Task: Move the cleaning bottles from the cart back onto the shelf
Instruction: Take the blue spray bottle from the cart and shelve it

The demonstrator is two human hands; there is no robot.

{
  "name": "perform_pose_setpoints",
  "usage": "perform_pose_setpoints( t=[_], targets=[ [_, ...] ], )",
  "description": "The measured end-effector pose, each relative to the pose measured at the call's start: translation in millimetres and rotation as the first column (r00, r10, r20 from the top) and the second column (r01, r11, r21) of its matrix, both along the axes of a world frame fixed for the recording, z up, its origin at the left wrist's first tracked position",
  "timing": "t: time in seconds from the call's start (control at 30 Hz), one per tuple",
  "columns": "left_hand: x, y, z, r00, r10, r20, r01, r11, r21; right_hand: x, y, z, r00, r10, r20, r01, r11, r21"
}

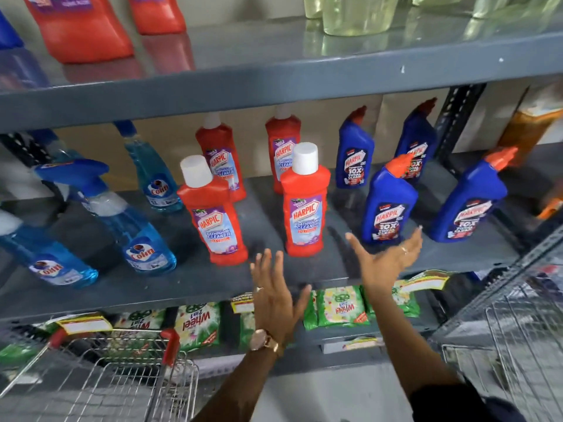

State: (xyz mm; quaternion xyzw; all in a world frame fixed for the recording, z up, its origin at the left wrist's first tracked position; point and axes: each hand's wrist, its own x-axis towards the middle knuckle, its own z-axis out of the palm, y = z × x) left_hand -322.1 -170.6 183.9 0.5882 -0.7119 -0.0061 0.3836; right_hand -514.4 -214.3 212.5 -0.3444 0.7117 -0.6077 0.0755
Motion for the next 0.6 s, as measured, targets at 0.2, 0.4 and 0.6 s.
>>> perform_pose_setpoints(
  t=[0.2,0.4,0.6],
  targets=[
    [-35,-3,1,0.982,0.164,0.096,-0.181,0.961,0.209,-36,-26,3,0.987,0.15,0.05,-0.154,0.984,0.088],
    [-35,-2,-1,0.968,0.217,0.128,-0.24,0.949,0.206,-38,-20,-1,0.986,0.166,0.021,-0.167,0.979,0.112],
    [-25,4,9,0.979,0.135,0.152,-0.17,0.955,0.244,-38,9,20,0.964,0.249,0.096,-0.254,0.966,0.046]
  ],
)
